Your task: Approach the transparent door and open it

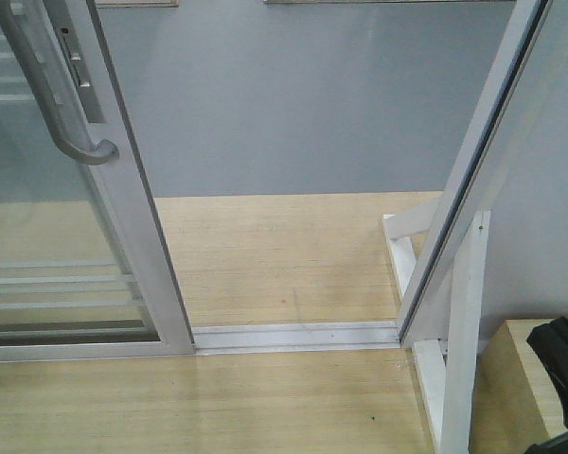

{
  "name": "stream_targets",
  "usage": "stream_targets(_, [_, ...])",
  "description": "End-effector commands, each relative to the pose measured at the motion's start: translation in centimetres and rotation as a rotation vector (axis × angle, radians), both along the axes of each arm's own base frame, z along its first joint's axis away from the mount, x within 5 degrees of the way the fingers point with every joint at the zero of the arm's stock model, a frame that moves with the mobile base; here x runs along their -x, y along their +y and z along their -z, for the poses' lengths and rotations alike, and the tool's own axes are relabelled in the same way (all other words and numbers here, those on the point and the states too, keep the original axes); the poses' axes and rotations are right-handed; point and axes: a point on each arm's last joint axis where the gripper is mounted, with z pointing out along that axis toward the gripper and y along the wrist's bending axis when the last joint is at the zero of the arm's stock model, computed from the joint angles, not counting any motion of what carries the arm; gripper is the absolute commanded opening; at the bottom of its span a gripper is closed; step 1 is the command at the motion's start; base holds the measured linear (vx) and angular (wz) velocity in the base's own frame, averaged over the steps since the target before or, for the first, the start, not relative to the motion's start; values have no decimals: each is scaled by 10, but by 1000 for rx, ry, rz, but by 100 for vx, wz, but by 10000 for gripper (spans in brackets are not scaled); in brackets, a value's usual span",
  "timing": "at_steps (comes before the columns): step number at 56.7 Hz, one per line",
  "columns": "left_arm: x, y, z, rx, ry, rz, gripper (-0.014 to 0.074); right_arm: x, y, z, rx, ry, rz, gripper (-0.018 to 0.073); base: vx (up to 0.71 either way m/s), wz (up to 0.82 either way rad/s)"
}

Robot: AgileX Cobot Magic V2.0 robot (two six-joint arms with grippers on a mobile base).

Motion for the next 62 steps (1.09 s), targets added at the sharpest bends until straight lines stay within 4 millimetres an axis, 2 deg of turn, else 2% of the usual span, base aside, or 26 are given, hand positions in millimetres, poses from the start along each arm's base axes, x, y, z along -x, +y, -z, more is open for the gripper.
stream_targets(1, [0, 1, -5, 14, -85, -5, 0, 0, -1, -5, -12, -86, 8, -4, 0, 0])
stream_targets(20, [0, 0, -4, 13, -73, -4, 0, -2, -8, -5, -11, -87, 147, -4, 0, 0])
stream_targets(62, [0, 0, -4, 13, -72, -4, 0, -2, -8, -4, -8, -78, 146, -4, 0, 0])
